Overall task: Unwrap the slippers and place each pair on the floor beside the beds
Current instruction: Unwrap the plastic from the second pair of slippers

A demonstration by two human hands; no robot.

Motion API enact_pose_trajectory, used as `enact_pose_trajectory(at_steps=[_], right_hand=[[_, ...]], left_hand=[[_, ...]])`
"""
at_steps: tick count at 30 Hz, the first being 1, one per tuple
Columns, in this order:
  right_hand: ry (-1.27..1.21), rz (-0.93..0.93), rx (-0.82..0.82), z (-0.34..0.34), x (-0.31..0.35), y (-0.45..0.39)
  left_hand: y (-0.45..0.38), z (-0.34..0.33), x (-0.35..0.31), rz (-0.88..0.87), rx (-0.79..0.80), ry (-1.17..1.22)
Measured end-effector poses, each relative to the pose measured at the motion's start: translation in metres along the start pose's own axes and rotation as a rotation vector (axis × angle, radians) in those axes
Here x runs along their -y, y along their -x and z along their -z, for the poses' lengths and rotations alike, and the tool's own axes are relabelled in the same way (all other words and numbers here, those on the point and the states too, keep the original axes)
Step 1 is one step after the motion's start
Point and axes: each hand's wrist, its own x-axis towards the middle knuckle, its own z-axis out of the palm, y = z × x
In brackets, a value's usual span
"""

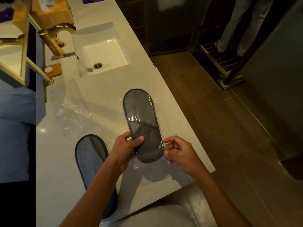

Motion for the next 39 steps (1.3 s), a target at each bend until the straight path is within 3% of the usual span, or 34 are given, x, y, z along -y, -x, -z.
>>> enact_pose_trajectory(at_steps=[26, 33, 39], right_hand=[[0.214, 0.165, -0.1, -0.016, 0.038, 0.0], [0.288, 0.424, -0.149, -0.022, 0.046, 0.01], [0.378, 0.548, -0.145, -0.02, 0.046, 0.019]], left_hand=[[0.024, 0.017, -0.031, -0.14, -0.027, 0.006], [0.021, 0.017, -0.037, -0.114, -0.182, 0.166], [0.018, 0.017, -0.038, -0.088, -0.184, 0.29]])
